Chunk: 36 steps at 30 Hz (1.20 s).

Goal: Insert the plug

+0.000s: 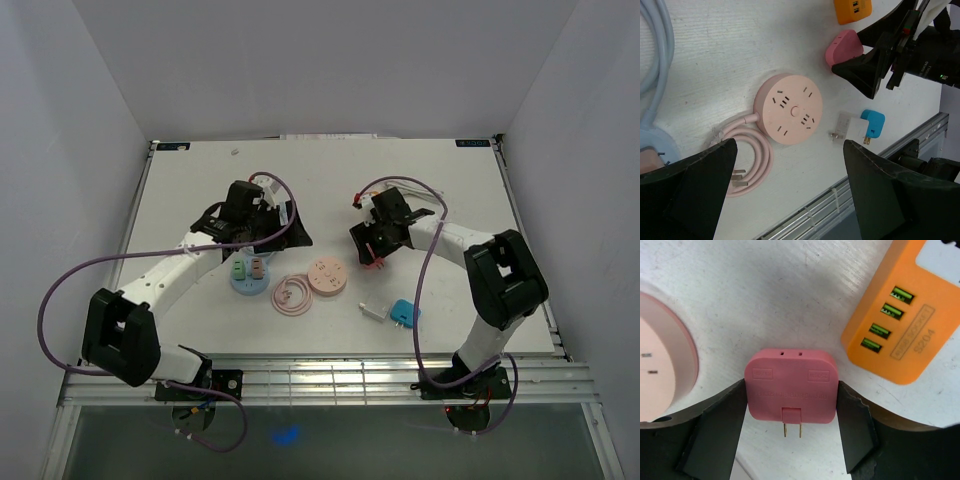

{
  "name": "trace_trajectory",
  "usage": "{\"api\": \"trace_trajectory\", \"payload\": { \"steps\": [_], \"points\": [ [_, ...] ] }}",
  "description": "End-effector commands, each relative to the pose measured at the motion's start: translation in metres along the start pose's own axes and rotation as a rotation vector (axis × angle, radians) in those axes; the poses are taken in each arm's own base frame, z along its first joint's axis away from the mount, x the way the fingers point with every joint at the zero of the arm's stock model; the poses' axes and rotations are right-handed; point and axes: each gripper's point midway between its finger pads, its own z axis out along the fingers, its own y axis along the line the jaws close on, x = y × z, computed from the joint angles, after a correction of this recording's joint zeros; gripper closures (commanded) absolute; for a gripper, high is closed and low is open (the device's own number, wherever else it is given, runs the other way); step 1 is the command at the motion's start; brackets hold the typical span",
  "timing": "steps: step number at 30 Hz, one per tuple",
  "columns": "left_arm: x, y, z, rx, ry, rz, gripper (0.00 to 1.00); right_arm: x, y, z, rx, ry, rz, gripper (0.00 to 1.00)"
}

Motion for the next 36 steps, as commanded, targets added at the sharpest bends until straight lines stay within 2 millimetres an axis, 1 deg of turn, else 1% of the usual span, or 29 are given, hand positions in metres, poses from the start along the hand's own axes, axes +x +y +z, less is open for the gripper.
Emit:
{"api": "trace_trajectory", "payload": {
  "steps": [1, 2, 3, 4, 5, 6, 7, 9, 11, 12, 13, 14, 16, 17, 19, 21, 23, 24, 25, 27, 29, 31, 33, 35, 36],
  "points": [
    [-0.012, -0.023, -0.007, 0.094, 0.013, 0.053, 0.02, -0.032, 0.009, -0.028, -0.022, -0.154, -0.039, 0.37],
    [-0.014, -0.027, -0.008, 0.110, 0.017, 0.059, 0.02, -0.037, 0.012, -0.031, -0.028, -0.178, -0.045, 0.38],
    [-0.014, -0.029, -0.008, 0.116, 0.021, 0.065, 0.02, -0.035, 0.016, -0.033, -0.041, -0.186, -0.049, 0.38],
    [-0.014, -0.030, -0.009, 0.127, 0.023, 0.079, 0.02, -0.041, 0.019, -0.041, -0.048, -0.219, -0.058, 0.38],
    [-0.016, -0.033, -0.010, 0.137, 0.023, 0.088, 0.02, -0.043, 0.022, -0.045, -0.055, -0.236, -0.063, 0.38],
    [-0.015, -0.038, -0.011, 0.161, 0.033, 0.098, 0.02, -0.045, 0.028, -0.048, -0.075, -0.253, -0.073, 0.38],
    [-0.014, -0.038, -0.010, 0.163, 0.049, 0.101, 0.02, -0.050, 0.032, -0.057, -0.086, -0.286, -0.080, 0.38],
    [-0.019, -0.046, -0.012, 0.191, 0.049, 0.116, 0.02, -0.058, 0.044, -0.065, -0.109, -0.344, -0.105, 0.39],
    [-0.019, -0.050, -0.011, 0.212, 0.059, 0.119, 0.02, -0.060, 0.054, -0.077, -0.139, -0.392, -0.126, 0.39],
    [-0.022, -0.053, -0.012, 0.224, 0.056, 0.121, 0.02, -0.065, 0.062, -0.081, -0.150, -0.424, -0.144, 0.38],
    [-0.022, -0.057, -0.013, 0.241, 0.060, 0.121, 0.02, -0.064, 0.065, -0.086, -0.157, -0.442, -0.158, 0.39],
    [-0.022, -0.059, -0.012, 0.252, 0.064, 0.122, 0.02, -0.065, 0.073, -0.090, -0.173, -0.457, -0.177, 0.38],
    [-0.023, -0.066, -0.014, 0.290, 0.072, 0.129, 0.02, -0.067, 0.081, -0.098, -0.181, -0.497, -0.212, 0.38],
    [-0.023, -0.067, -0.013, 0.295, 0.078, 0.129, 0.02, -0.067, 0.090, -0.101, -0.204, -0.507, -0.237, 0.39],
    [-0.025, -0.071, -0.013, 0.314, 0.085, 0.139, 0.02, -0.067, 0.097, -0.109, -0.214, -0.528, -0.262, 0.39],
    [-0.024, -0.071, -0.007, 0.319, 0.104, 0.133, 0.02, -0.067, 0.106, -0.116, -0.228, -0.548, -0.294, 0.39],
    [-0.023, -0.075, -0.006, 0.339, 0.132, 0.122, 0.02, -0.065, 0.111, -0.118, -0.233, -0.551, -0.311, 0.39],
    [-0.021, -0.073, -0.001, 0.339, 0.152, 0.111, 0.02, -0.067, 0.112, -0.121, -0.233, -0.569, -0.317, 0.39],
    [-0.021, -0.074, 0.000, 0.342, 0.159, 0.104, 0.02, -0.072, 0.114, -0.124, -0.232, -0.590, -0.323, 0.39],
    [-0.019, -0.074, 0.002, 0.354, 0.174, 0.096, 0.02, -0.072, 0.117, -0.127, -0.235, -0.601, -0.336, 0.39],
    [-0.017, -0.070, 0.009, 0.341, 0.191, 0.075, 0.03, -0.074, 0.121, -0.131, -0.242, -0.619, -0.349, 0.39],
    [-0.011, -0.072, 0.014, 0.371, 0.228, 0.061, 0.06, -0.076, 0.124, -0.134, -0.245, -0.632, -0.362, 0.39],
    [-0.005, -0.076, 0.014, 0.413, 0.264, 0.044, 0.08, -0.078, 0.128, -0.136, -0.254, -0.637, -0.373, 0.39],
    [-0.005, -0.079, 0.016, 0.440, 0.271, 0.042, 0.10, -0.079, 0.130, -0.135, -0.254, -0.633, -0.382, 0.40],
    [-0.003, -0.081, 0.014, 0.459, 0.280, 0.038, 0.11, -0.079, 0.132, -0.133, -0.259, -0.628, -0.386, 0.40]
  ]
}}
